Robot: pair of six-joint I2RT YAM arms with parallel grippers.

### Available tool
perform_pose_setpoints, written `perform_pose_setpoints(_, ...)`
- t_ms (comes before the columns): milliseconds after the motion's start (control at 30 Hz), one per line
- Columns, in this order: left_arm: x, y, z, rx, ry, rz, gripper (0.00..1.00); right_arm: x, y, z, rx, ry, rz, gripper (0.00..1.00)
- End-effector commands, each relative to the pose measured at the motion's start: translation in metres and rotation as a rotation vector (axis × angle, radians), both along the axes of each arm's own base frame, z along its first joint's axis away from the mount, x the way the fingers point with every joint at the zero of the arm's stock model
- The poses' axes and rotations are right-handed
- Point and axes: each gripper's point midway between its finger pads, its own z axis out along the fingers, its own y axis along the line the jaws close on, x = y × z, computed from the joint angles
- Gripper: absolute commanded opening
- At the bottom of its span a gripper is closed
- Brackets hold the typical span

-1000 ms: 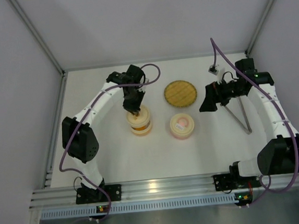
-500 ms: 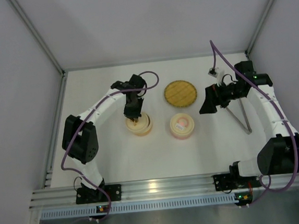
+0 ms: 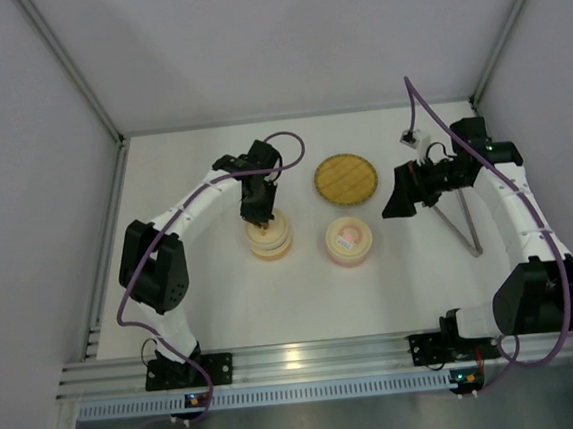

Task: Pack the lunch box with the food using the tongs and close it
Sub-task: Screw the box lid onto the packing box.

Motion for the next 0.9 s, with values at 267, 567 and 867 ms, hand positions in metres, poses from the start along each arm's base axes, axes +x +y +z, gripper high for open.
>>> perform_pose_setpoints(267,0.001,-0.008,0.004,-0.039,-0.016,-0.004,0.0,0.012,0.0,0.005,0.043,-0.056,-0.005,0.99)
perform_pose_setpoints(567,-0.005,-0.012,0.001,-0.026,-0.01,-0.026,0.0,0.013,-0.001,0.003,0.04,-0.056,-0.021,0.99)
perform_pose_setpoints(867,-0.003,-0.009,-0.003,-0.007,-0.01,-0.016,0.0,0.01,0.0,0.003,0.042,-0.053,-0.015,0.99)
